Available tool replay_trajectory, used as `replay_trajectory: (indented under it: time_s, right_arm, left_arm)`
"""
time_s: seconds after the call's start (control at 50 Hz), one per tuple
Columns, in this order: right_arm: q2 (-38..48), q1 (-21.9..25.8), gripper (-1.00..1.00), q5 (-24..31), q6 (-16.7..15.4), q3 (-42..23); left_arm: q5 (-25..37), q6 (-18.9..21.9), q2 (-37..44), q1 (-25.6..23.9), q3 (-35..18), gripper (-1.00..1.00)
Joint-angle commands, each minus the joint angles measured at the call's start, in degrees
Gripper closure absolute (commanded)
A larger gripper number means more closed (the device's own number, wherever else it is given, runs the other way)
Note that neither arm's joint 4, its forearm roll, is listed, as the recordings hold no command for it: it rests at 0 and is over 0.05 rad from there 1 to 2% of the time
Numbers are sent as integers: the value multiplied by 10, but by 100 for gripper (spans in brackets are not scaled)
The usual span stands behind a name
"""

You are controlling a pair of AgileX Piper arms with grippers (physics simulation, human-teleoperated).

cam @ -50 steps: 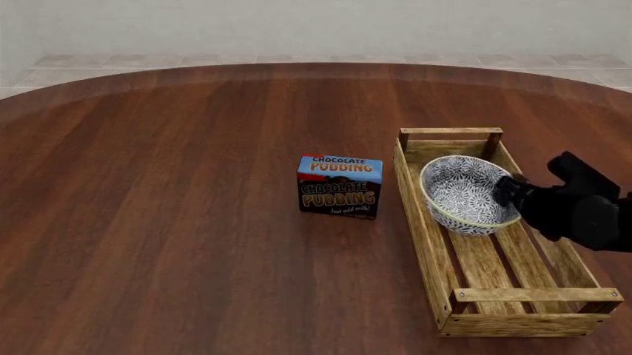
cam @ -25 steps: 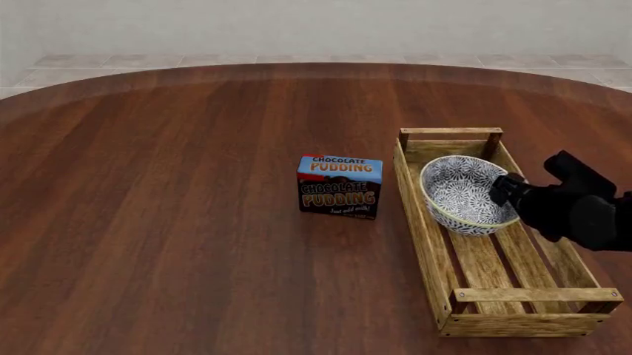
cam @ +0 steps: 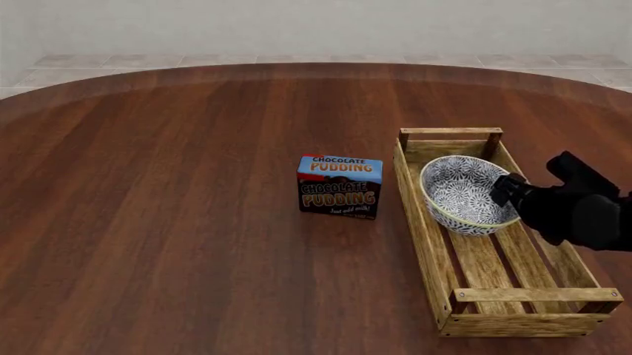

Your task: Pick up the bowl on the left and put it in the tray.

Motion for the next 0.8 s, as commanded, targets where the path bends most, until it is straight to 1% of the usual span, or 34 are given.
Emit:
replay_trajectory:
  time_s: [0.02, 0.18, 0.26, 0.66, 0.74, 0.8]
  right_arm:
    - [-12, 5, -100, 11, 6, 1]
    - [-25, 6, -100, 20, 8, 2]
    - [-33, 10, -100, 31, 14, -2]
    - [-73, -1, -100, 60, 9, 1]
    - [-84, 1, -100, 68, 13, 3]
    - [-101, 12, -100, 75, 20, 8]
  left_arm:
    - [0, 0, 0, 0, 1, -100]
    - [-1, -1, 0, -1, 2, -100]
    - [-1, 0, 0, -1, 1, -100]
    - [0, -2, 0, -10, -1, -100]
    - [0, -3, 0, -11, 0, -100]
    - [0, -3, 0, -13, 1, -100]
